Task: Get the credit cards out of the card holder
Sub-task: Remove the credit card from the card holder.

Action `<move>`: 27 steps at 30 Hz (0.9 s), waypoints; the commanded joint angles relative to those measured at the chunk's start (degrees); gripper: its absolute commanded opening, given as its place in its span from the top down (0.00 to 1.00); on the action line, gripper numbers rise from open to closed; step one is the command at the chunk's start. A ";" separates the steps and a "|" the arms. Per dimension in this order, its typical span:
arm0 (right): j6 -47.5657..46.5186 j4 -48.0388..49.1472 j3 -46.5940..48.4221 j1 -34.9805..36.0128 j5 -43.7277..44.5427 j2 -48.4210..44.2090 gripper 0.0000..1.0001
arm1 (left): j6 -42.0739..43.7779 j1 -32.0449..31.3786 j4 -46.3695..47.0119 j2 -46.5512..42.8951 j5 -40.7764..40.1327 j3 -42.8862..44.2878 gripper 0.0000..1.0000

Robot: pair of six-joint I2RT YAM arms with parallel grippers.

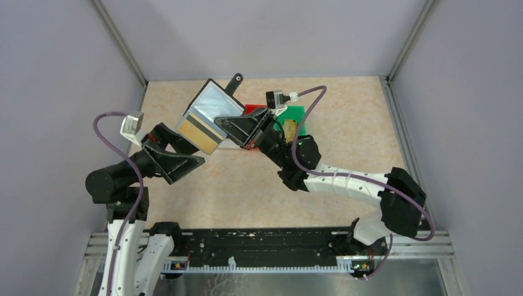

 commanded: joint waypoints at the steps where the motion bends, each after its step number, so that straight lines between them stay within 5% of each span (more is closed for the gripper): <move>1: 4.00 8.13 2.04 1.52 3.63 -0.68 1.00 | 1.85 -0.09 3.71 -0.57 -2.55 3.44 0.01; 6: 5.08 9.34 4.68 2.31 3.59 0.27 1.00 | 4.68 -0.09 6.74 -1.45 -8.35 5.47 0.01; 19: 2.79 9.02 15.53 5.47 -4.64 2.18 1.00 | 19.42 -0.09 3.45 -6.52 -7.28 9.20 0.01; 27: 5.44 8.79 23.55 8.88 -13.52 6.33 1.00 | 15.14 -0.08 11.52 -7.42 -2.87 10.82 0.01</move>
